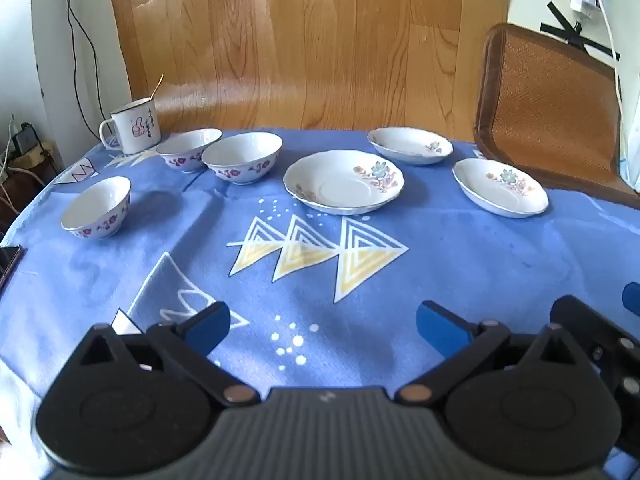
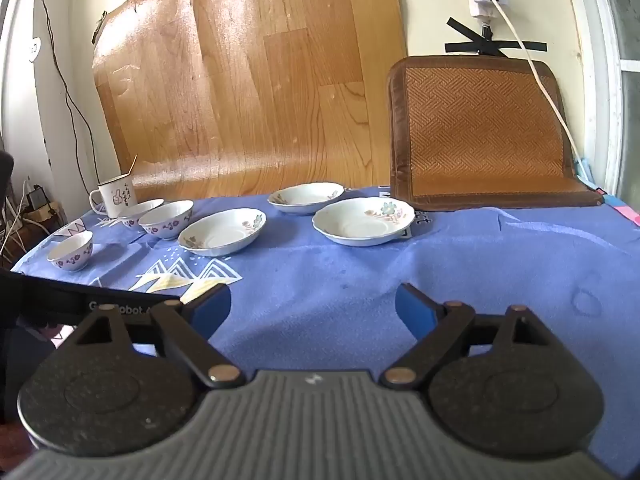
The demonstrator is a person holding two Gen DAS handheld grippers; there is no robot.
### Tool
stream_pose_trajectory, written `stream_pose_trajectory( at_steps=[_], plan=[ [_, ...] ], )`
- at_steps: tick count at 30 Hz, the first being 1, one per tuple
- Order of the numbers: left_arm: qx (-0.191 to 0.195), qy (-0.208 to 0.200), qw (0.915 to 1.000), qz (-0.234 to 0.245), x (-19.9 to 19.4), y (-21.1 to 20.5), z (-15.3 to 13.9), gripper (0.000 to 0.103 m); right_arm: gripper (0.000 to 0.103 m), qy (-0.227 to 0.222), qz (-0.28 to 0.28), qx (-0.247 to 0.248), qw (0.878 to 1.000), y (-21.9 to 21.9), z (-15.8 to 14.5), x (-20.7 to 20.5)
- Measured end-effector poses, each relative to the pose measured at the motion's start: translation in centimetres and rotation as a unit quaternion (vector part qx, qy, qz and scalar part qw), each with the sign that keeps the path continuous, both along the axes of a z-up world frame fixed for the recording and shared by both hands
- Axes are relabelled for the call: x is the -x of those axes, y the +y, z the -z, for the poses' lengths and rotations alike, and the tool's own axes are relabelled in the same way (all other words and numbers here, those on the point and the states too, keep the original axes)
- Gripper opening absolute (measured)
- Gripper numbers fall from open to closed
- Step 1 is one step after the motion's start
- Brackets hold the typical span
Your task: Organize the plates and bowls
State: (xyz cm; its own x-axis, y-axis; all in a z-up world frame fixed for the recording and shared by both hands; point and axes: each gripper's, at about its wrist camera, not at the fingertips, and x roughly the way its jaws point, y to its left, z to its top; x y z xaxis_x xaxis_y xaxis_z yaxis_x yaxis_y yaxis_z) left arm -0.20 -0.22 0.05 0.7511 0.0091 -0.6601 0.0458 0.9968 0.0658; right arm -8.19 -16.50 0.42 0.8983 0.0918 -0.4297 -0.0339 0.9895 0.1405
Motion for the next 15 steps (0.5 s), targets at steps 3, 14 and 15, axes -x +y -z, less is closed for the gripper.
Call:
stream_pose_trajectory(
  at_steps=[3,14,15],
  plan=[
    [-0.013,-0.010,0.9999,0.004,0.1,-0.8,0.1,0.103,0.089,0.000,0.001,0.000,1.000,0.0,0.1,0.0],
    [0.057,0.030,0.9978,0.014,0.4,0.9,1.1,0.102,0.087,0.000,0.001,-0.003,1.000,0.2,-0.2,0.0],
    [0.057,0.030,0.9978,0.012,0.5,1.0,1.2,0.102,0.087,-0.001,0.000,-0.004,1.000,0.0,0.1,0.0]
  ],
)
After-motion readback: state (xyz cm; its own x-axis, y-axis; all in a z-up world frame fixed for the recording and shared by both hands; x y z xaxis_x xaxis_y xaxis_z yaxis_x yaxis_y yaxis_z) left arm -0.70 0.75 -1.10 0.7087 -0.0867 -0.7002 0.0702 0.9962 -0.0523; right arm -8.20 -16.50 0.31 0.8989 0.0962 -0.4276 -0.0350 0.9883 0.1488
